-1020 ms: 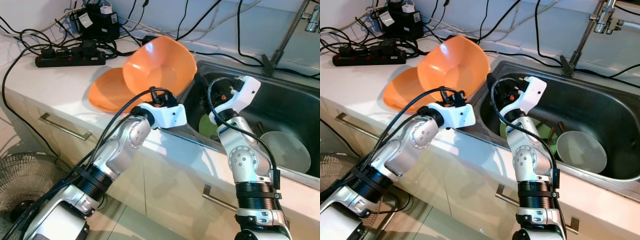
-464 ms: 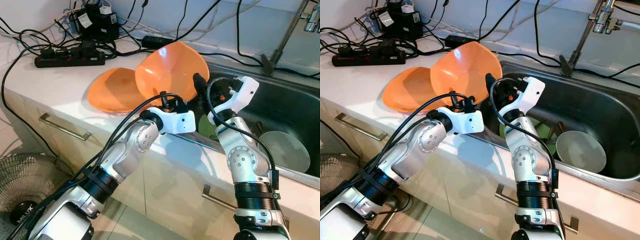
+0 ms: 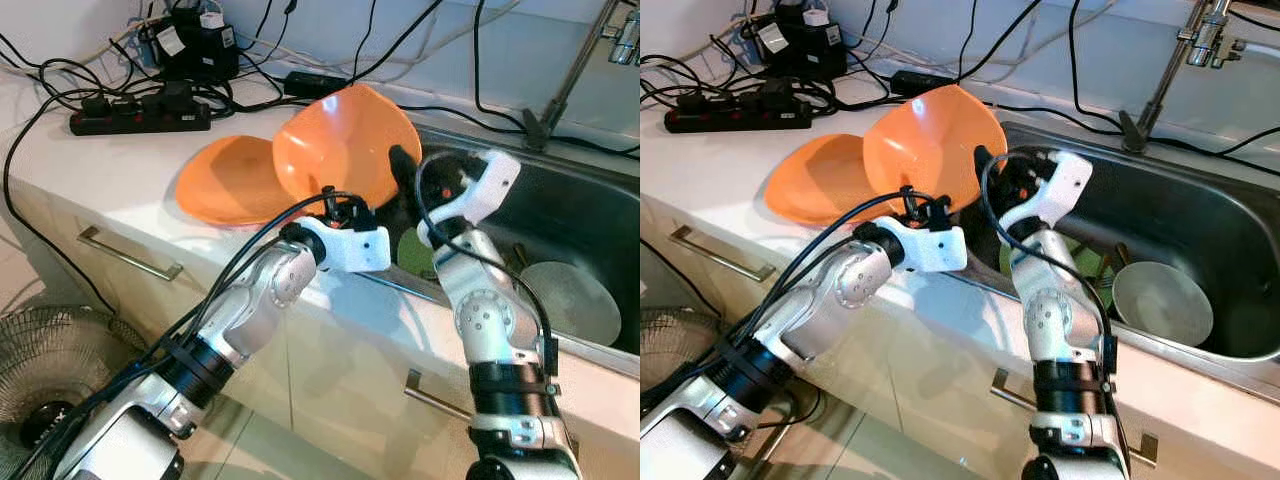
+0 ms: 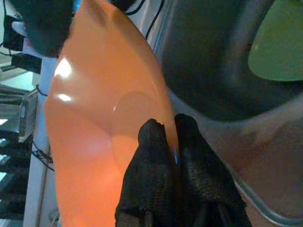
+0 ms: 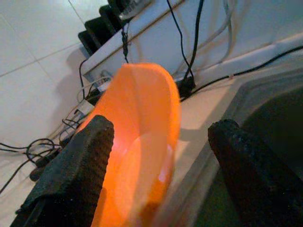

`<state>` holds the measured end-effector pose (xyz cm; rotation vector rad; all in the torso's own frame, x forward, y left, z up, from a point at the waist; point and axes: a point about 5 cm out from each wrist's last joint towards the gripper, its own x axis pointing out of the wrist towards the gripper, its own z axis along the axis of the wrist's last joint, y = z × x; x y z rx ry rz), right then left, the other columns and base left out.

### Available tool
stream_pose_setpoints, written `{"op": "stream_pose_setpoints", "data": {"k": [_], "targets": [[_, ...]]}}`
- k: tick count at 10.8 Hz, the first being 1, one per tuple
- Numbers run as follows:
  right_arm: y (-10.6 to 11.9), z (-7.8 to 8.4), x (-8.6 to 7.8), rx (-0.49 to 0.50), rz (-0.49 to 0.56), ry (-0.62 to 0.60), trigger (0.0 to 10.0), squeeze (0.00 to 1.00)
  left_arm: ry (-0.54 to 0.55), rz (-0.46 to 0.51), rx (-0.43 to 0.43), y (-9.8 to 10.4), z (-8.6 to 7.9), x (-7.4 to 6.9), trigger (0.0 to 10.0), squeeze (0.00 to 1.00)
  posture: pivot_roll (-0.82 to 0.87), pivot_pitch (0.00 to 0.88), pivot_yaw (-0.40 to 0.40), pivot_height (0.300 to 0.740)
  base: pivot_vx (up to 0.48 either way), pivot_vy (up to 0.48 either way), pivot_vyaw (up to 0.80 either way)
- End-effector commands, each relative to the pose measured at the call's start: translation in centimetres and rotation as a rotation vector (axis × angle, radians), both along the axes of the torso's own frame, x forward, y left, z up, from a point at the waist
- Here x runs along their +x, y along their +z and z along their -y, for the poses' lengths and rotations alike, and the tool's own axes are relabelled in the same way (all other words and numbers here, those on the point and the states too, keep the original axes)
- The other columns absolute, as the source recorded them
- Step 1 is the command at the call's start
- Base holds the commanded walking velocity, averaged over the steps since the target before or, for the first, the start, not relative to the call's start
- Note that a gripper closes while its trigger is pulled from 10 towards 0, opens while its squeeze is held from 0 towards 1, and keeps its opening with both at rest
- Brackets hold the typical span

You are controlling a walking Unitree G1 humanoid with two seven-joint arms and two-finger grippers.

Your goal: Kitchen organization

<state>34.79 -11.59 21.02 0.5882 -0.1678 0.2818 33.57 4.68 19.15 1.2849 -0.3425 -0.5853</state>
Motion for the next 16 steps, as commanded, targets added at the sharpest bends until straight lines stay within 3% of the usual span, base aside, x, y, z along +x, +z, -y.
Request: {"op": "stream_pose_setpoints", "data": {"k": [1, 2, 3, 6, 8, 9, 10, 11, 13, 14, 16], "targets": [[0.3, 0.3, 0.1, -0.002, 0.012, -0.014, 5.6, 0.0, -0.036, 0.04, 0.012, 0.7, 0.5, -0.4, 10.0, 0.0, 0.12, 0.054, -0.011, 0.74, 0.0, 0.0, 0.0], [0.3, 0.2, 0.1, -0.005, 0.012, -0.012, 2.3, 0.0, -0.044, 0.045, 0.022, 0.7, 0.5, -0.5, 10.0, 0.0, 0.12, 0.054, -0.011, 0.74, 0.0, 0.0, 0.0], [0.2, 0.2, 0.1, -0.006, 0.006, -0.011, 0.0, 0.0, -0.045, 0.06, 0.031, 0.8, 0.4, -0.5, 10.0, 0.0, 0.12, 0.056, -0.012, 0.74, 0.0, 0.0, 0.0], [0.0, 0.1, 0.1, -0.015, -0.004, -0.006, 0.0, 0.0, -0.044, 0.096, 0.047, 1.2, 0.3, -0.4, 10.0, 0.0, 0.12, 0.058, -0.013, 0.74, 0.0, 0.0, 0.0], [-0.2, 0.1, 0.2, -0.025, -0.012, -0.004, 0.6, 0.0, -0.051, 0.117, 0.056, 1.5, 0.3, -0.5, 10.0, 0.0, 0.12, 0.056, -0.014, 0.74, 0.0, 0.0, 0.0], [-0.4, 0.0, 0.2, -0.034, -0.015, 0.001, 1.4, 0.0, -0.064, 0.147, 0.077, 1.8, 0.4, -0.5, 10.0, 0.0, 0.12, 0.052, -0.014, 0.74, 0.0, 0.0, 0.0], [-0.5, -0.1, 0.2, -0.041, -0.02, 0.004, 8.2, 0.0, -0.071, 0.165, 0.09, 1.9, 0.3, -0.5, 10.0, 0.0, 0.13, 0.048, -0.014, 0.74, 0.0, 0.0, 0.0], [-0.6, -0.2, 0.3, -0.046, -0.026, 0.004, 10.0, 0.0, -0.08, 0.179, 0.096, 2.0, 0.3, -0.5, 10.0, 0.0, 0.13, 0.047, -0.014, 0.74, 0.0, 0.0, 0.0], [-0.7, -0.2, 0.3, -0.049, -0.03, 0.002, 10.0, 0.0, -0.09, 0.184, 0.097, 2.0, 0.3, -0.7, 10.0, 0.0, 0.13, 0.045, -0.014, 0.74, 0.0, 0.0, 0.0], [-0.7, -0.2, 0.3, -0.048, -0.025, -0.001, 0.0, 0.0, -0.095, 0.182, 0.1, 1.8, 0.4, -0.8, 10.0, 0.0, 0.13, 0.045, -0.014, 0.74, 0.0, 0.0, 0.0], [-0.6, -0.1, 0.3, -0.048, -0.022, -0.003, 0.0, 0.0, -0.097, 0.181, 0.102, 1.7, 0.3, -0.9, 10.0, 0.0, 0.13, 0.047, -0.013, 0.74, 0.0, 0.0, 0.0]]}}
